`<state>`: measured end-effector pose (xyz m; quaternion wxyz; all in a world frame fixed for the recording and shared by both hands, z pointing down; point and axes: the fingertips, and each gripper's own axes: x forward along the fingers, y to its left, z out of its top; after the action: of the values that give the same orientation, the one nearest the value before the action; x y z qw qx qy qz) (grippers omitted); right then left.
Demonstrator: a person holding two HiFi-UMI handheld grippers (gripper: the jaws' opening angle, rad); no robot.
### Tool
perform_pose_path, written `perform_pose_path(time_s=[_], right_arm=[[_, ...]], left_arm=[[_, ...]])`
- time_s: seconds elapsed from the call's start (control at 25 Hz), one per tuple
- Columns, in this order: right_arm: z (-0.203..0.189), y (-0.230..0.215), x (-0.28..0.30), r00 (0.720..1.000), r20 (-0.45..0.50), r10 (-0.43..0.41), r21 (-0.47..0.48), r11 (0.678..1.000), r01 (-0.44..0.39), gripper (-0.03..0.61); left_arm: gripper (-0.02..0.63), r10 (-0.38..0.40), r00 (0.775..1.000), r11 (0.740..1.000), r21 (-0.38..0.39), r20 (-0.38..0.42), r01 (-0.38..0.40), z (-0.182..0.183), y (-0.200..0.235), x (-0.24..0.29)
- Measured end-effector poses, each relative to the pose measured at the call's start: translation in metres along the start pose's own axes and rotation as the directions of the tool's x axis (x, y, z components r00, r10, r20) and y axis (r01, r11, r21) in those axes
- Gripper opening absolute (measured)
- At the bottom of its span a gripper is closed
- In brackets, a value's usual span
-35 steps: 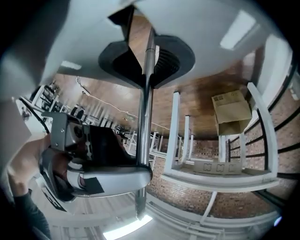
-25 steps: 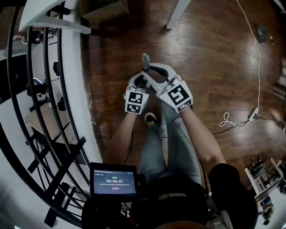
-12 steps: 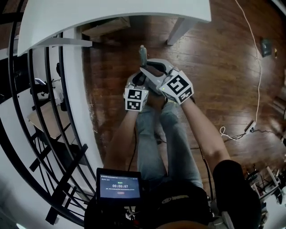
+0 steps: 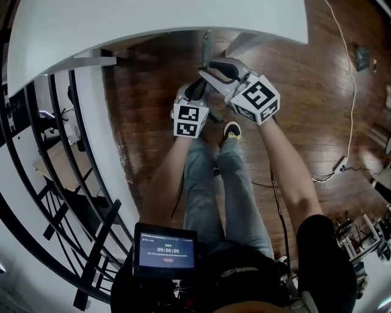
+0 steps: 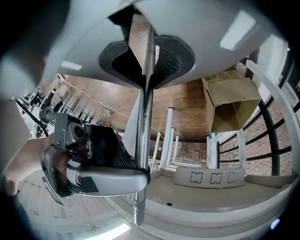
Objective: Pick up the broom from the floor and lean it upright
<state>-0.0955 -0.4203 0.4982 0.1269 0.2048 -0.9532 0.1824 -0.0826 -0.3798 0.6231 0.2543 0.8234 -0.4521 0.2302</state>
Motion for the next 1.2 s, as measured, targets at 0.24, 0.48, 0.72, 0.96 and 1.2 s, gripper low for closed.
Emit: perform_pose_path(time_s=[0.24, 0.48, 0.72, 0.96, 1.2], right_arm=[[0.001, -0.004, -0.002, 1.0, 0.013, 0.0, -0.001, 1.0, 0.0, 0.091], [-0.002, 0.0, -0.005, 1.0, 0.026, 0.015, 0.006, 1.0, -0.016, 0.138], [-0.004, -0.001, -0.028, 0.999, 0.033, -0.02, 0.018, 1.0, 0.019, 0.146], [0.01, 0.021, -0.086, 0.997, 0.063, -0.045, 0.082, 0.996, 0.04, 0.146], [0.053, 0.067, -0.168, 0.98, 0.149, -0.128, 0.23, 0.969, 0.092, 0.038]], left_arm=[[0.097, -0.021, 1.0, 1.0, -0.001, 0.008, 0.021, 0.004, -0.002, 0.003], [0.196, -0.096, 0.993, 0.995, -0.009, 0.062, 0.097, 0.015, -0.011, 0.002], [0.198, -0.091, 0.995, 0.996, 0.006, 0.045, 0.09, 0.016, -0.013, -0.005], [0.186, -0.006, 0.996, 0.995, -0.104, 0.087, 0.015, 0.028, -0.008, -0.075], [0.018, 0.099, 0.983, 0.976, -0.207, 0.155, -0.066, 0.091, -0.056, -0.201]])
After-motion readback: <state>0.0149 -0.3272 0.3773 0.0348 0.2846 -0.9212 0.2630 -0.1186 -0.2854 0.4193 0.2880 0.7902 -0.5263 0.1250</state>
